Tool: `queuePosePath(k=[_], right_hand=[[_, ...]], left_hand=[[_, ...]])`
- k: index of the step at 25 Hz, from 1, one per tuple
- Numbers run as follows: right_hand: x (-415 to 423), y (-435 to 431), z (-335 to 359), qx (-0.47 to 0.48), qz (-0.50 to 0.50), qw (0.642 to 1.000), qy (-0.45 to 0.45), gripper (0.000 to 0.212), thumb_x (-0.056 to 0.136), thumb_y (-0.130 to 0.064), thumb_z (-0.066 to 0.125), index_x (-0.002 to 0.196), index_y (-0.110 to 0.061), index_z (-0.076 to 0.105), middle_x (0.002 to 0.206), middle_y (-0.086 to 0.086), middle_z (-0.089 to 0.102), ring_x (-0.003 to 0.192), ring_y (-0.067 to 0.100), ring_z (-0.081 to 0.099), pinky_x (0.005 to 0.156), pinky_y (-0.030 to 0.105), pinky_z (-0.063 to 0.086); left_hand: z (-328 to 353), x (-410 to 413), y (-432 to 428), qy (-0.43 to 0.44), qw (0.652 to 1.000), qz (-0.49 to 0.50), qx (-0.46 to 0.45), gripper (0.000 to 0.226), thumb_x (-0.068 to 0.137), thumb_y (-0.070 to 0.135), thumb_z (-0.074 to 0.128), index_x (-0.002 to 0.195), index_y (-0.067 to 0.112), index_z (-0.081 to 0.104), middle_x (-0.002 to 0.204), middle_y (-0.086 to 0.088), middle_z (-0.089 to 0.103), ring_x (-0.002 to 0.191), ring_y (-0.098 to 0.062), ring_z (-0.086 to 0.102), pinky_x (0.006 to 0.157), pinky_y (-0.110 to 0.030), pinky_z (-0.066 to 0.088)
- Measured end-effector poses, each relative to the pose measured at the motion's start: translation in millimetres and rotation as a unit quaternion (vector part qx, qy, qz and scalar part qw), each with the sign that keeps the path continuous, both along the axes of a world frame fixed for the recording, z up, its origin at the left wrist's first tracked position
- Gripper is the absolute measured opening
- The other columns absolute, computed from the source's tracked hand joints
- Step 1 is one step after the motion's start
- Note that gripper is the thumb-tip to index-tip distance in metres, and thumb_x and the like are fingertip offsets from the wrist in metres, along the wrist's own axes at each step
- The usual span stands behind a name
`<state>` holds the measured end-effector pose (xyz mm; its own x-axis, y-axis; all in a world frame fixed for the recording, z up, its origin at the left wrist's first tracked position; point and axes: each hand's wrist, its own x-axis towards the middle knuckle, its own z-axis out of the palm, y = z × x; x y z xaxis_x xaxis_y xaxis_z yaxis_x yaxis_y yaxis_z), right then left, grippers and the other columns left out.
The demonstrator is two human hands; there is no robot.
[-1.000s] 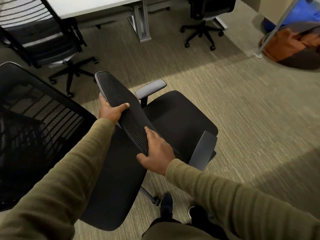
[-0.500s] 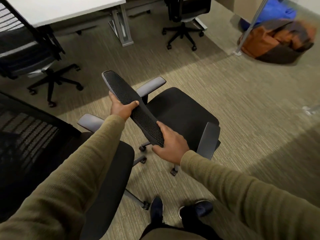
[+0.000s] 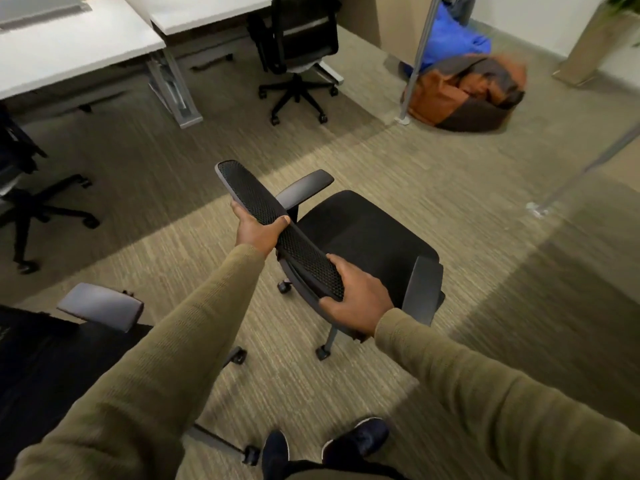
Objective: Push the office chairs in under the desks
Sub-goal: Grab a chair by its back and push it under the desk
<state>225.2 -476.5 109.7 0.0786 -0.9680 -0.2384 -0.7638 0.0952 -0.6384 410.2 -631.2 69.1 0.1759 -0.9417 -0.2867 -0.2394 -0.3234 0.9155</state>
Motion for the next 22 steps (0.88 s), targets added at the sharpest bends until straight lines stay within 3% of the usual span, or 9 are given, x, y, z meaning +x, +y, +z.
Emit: queuePosePath(k=[7, 13, 17, 22], right_hand=[[-98.4, -1.7, 3.6, 0.012, -0.071, 0.995, 0.063, 0.061, 0.081, -0.052, 0.062, 0.134, -0.026, 0.046, 0.121, 0.000, 0.062, 0.108, 0.025, 0.061, 0.090, 0.041, 0.052], [-163.0, 2.3, 1.5, 0.030, -0.139, 0.985, 0.094, 0.067, 0.082, -0.054, 0.061, 0.139, -0.026, 0.041, 0.128, 0.003, 0.060, 0.114, 0.028, 0.059, 0.095, 0.044, 0.050], [-203.3, 0.7, 1.6, 0.032, -0.187, 0.977, 0.097, 0.067, 0.084, -0.053, 0.060, 0.140, -0.023, 0.040, 0.129, 0.005, 0.059, 0.114, 0.029, 0.059, 0.096, 0.043, 0.050], [-245.4, -9.7, -1.2, 0.035, -0.253, 0.962, 0.096, 0.069, 0.083, -0.055, 0.059, 0.141, -0.023, 0.039, 0.127, 0.004, 0.060, 0.111, 0.029, 0.060, 0.092, 0.042, 0.052]], left_hand=[[1.2, -125.5, 4.2, 0.008, 0.998, -0.056, 0.003, 0.125, 0.079, 0.033, 0.082, 0.156, 0.020, -0.016, 0.147, -0.011, 0.046, 0.132, -0.028, 0.049, 0.110, -0.045, 0.044], [10.1, -214.6, -2.8, 0.010, 0.992, -0.126, 0.017, 0.120, 0.085, 0.027, 0.078, 0.156, 0.016, -0.018, 0.143, -0.012, 0.050, 0.129, -0.028, 0.053, 0.109, -0.037, 0.044], [12.3, -271.4, -19.5, 0.019, 0.982, -0.184, 0.018, 0.122, 0.082, 0.026, 0.080, 0.155, 0.015, -0.016, 0.144, -0.012, 0.051, 0.128, -0.027, 0.054, 0.111, -0.039, 0.044], [13.6, -342.1, -44.3, 0.012, 0.964, -0.264, 0.015, 0.119, 0.085, 0.023, 0.078, 0.155, 0.014, -0.018, 0.147, -0.011, 0.048, 0.131, -0.024, 0.050, 0.104, -0.028, 0.040]])
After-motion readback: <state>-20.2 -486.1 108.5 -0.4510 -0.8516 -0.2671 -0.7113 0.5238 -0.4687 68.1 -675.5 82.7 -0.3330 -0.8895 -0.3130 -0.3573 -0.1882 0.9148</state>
